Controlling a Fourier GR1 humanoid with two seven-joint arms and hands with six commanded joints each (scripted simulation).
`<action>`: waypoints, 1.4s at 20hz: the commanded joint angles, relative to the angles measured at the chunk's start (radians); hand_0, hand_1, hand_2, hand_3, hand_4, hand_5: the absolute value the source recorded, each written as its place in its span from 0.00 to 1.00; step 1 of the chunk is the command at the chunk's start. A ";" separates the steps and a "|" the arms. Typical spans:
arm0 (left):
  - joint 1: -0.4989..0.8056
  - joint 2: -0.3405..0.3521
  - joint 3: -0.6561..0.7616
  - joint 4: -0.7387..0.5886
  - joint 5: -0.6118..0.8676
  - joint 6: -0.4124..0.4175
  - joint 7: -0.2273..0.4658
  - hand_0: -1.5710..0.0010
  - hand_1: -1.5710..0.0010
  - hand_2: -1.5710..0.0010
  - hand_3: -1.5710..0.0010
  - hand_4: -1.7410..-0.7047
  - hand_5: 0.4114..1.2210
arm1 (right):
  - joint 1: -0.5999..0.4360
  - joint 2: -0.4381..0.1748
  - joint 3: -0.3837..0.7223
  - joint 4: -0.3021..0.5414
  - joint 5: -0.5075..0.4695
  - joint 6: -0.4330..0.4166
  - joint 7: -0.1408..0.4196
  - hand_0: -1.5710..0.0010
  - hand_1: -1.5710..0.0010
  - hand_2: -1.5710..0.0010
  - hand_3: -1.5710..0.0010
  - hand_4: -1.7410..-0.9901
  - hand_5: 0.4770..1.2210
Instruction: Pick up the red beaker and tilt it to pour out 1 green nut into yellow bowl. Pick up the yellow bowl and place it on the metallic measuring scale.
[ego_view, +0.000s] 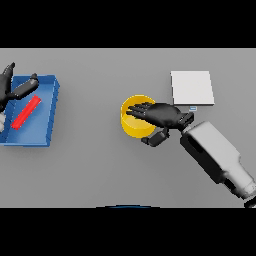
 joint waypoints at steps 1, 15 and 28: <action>-0.009 -0.003 0.004 0.010 0.001 -0.001 0.001 1.00 1.00 1.00 1.00 0.91 0.40 | -0.009 0.004 0.003 0.019 0.002 0.003 -0.001 1.00 1.00 1.00 1.00 0.60 0.26; 0.004 0.022 0.015 -0.026 0.012 0.002 -0.011 1.00 1.00 1.00 1.00 0.91 0.39 | -0.059 0.019 0.077 0.075 0.059 0.063 0.023 0.54 0.58 0.60 0.70 0.34 0.72; -0.008 0.010 0.005 -0.018 0.000 0.012 0.011 1.00 1.00 1.00 1.00 0.91 0.39 | -0.065 -0.035 0.068 -0.011 -0.013 0.156 0.042 0.03 0.03 0.06 0.24 0.02 0.98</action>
